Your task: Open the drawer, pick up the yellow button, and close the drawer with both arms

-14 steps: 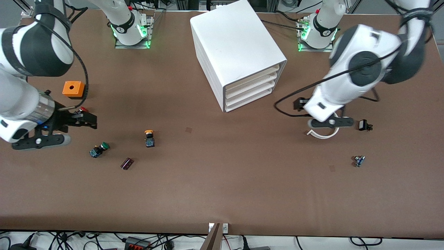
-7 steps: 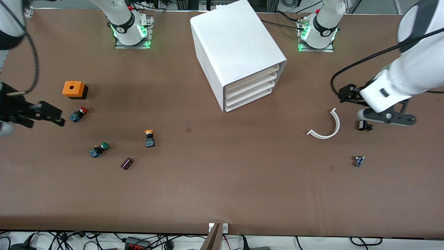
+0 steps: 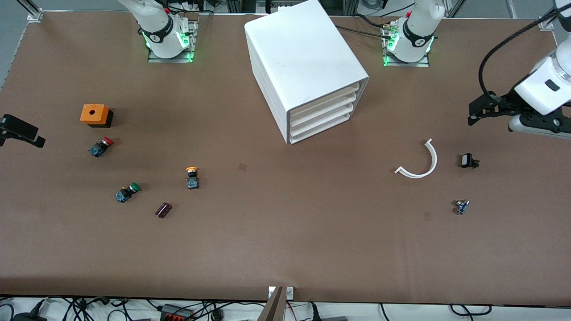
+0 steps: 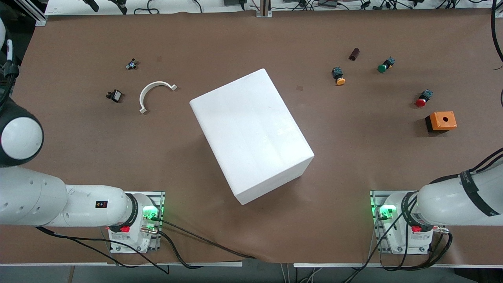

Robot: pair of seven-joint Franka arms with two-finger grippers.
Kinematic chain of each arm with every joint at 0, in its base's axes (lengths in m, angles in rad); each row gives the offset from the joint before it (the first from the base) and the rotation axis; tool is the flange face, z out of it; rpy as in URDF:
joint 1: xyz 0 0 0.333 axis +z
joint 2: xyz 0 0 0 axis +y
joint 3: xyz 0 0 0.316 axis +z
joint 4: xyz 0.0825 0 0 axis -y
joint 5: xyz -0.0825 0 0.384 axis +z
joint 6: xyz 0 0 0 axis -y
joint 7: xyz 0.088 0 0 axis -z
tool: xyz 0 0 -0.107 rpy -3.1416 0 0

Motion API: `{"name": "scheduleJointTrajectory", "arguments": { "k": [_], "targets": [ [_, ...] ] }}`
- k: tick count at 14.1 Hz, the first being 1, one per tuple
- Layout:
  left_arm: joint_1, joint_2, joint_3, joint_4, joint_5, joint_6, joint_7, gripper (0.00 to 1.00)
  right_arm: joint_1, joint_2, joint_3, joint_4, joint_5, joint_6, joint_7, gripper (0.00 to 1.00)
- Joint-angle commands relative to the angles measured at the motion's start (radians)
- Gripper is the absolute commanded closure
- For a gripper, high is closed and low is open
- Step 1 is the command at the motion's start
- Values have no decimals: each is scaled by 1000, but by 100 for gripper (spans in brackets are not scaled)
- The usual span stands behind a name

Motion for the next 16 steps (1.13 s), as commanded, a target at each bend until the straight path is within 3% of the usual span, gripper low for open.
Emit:
{"name": "scheduleJointTrajectory", "arguments": {
  "k": [1, 3, 7, 16],
  "targets": [
    [-19, -59, 18, -106, -7, 60, -18, 0, -14, -37, 29, -36, -25, -55, 27, 0],
    [-10, -48, 11, -95, -2, 50, -25, 0, -12, -74, 29, -89, -29, -44, 28, 0],
    [-12, -44, 2, -86, 9, 39, -44, 0, -12, -212, 32, -333, -51, 114, 27, 0],
    [-4, -45, 8, -87, 12, 36, -44, 0, 16, -214, 34, -304, -80, 78, 13, 0]
  ]
}}
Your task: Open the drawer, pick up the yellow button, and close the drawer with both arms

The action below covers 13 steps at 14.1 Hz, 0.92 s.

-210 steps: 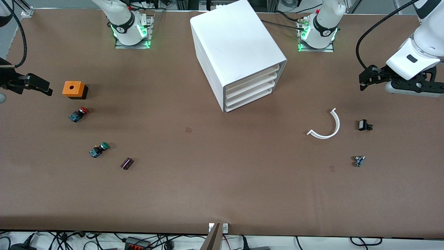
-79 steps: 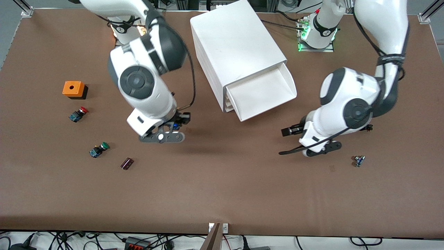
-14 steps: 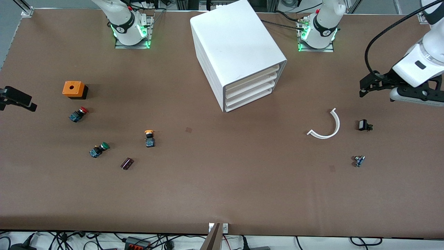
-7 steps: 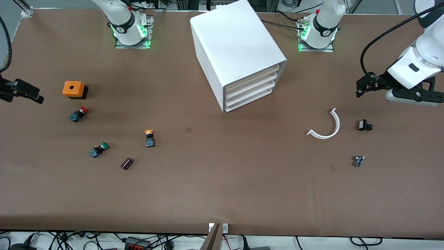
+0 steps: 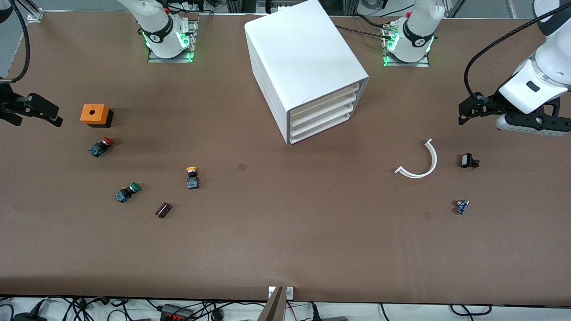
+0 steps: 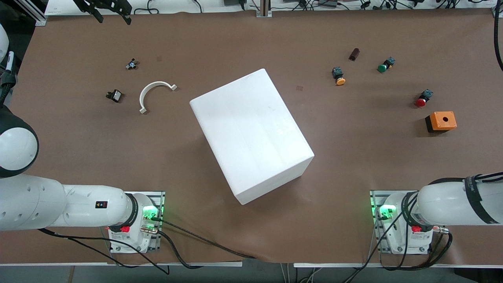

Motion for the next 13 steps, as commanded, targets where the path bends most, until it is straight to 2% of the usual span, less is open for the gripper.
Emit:
{"name": "scheduleJointTrajectory", "arguments": {
  "k": [1, 13],
  "targets": [
    [-3, -17, 3, -11, 11, -3, -12, 0, -2, -24, 4, -17, -15, -21, 6, 0],
    [-3, -18, 0, -11, 11, -15, -12, 0, 1, -18, 4, -17, -16, -10, 12, 0]
  ]
}}
